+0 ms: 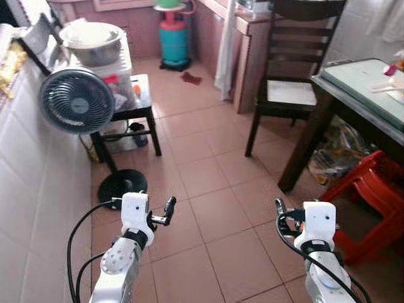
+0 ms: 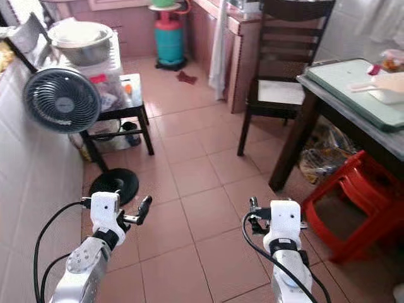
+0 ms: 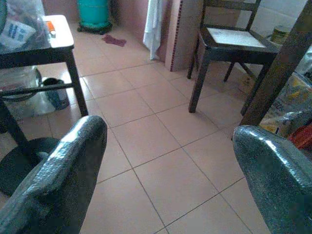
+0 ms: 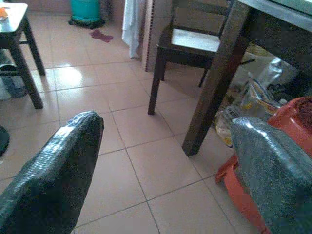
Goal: Setting the table
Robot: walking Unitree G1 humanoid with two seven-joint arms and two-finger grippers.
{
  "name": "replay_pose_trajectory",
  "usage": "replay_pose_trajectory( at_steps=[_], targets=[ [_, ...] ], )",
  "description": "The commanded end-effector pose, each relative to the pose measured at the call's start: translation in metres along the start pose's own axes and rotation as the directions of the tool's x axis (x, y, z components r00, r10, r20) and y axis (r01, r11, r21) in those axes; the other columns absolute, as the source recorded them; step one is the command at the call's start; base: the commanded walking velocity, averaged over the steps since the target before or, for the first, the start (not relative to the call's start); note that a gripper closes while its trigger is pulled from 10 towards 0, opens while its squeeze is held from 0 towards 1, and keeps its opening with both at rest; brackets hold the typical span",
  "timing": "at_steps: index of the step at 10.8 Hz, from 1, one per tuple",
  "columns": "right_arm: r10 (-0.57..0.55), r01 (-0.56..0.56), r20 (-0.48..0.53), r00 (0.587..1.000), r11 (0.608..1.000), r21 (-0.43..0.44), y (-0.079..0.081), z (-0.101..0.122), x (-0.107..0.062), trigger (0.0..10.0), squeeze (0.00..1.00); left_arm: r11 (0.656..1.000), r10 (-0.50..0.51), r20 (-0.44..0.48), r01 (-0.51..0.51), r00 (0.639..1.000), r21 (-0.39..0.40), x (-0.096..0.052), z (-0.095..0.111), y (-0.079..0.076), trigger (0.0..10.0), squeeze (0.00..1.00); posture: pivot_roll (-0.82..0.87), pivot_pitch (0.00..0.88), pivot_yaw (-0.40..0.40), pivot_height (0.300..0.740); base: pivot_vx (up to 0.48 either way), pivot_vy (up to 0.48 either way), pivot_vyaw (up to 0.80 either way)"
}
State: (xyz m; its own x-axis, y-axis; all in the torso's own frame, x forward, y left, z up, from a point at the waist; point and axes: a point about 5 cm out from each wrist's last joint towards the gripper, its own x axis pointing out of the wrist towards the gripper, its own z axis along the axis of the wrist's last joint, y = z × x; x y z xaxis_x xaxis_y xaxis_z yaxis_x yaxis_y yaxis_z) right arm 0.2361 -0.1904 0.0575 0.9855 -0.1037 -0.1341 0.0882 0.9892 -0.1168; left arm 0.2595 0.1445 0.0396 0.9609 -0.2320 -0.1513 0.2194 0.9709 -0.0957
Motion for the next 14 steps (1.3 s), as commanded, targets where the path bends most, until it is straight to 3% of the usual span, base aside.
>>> replay_pose_trajectory(
  at_steps=[1, 8, 12, 14],
  targets=[
    [0.007, -0.007, 0.007, 1.000, 1.000, 0.007, 0.001, 0.001, -0.001, 10.0, 0.00, 1.000, 0.005, 0.013, -0.005, 1.000, -0.001, 0.002, 0.005, 0.005, 10.0, 0.00, -0.05, 0.080, 0.061, 0.740, 0.000, 0.000, -0.80],
    [0.010, -0.010, 0.031, 0.999, 1.000, -0.011, 0.002, 0.006, 0.002, 10.0, 0.00, 0.999, -0.050, 0.019, 0.050, 0.999, 0.008, 0.011, 0.011, 0.000, 10.0, 0.00, -0.07, 0.098, 0.082, 0.740, 0.000, 0.000, -0.80],
    [0.009, -0.009, 0.032, 0.999, 1.000, -0.010, 0.004, 0.005, 0.002, 10.0, 0.00, 0.997, -0.074, 0.018, 0.074, 0.997, 0.004, 0.012, 0.011, -0.002, 10.0, 0.00, -0.07, 0.101, 0.082, 0.740, 0.000, 0.000, -0.55],
    [0.012, -0.012, 0.034, 0.999, 1.000, -0.010, 0.004, 0.006, 0.003, 10.0, 0.00, 0.997, -0.077, 0.024, 0.077, 0.997, 0.003, 0.013, 0.012, -0.003, 10.0, 0.00, -0.07, 0.113, 0.079, 0.740, 0.274, 0.000, 0.00]
  ],
)
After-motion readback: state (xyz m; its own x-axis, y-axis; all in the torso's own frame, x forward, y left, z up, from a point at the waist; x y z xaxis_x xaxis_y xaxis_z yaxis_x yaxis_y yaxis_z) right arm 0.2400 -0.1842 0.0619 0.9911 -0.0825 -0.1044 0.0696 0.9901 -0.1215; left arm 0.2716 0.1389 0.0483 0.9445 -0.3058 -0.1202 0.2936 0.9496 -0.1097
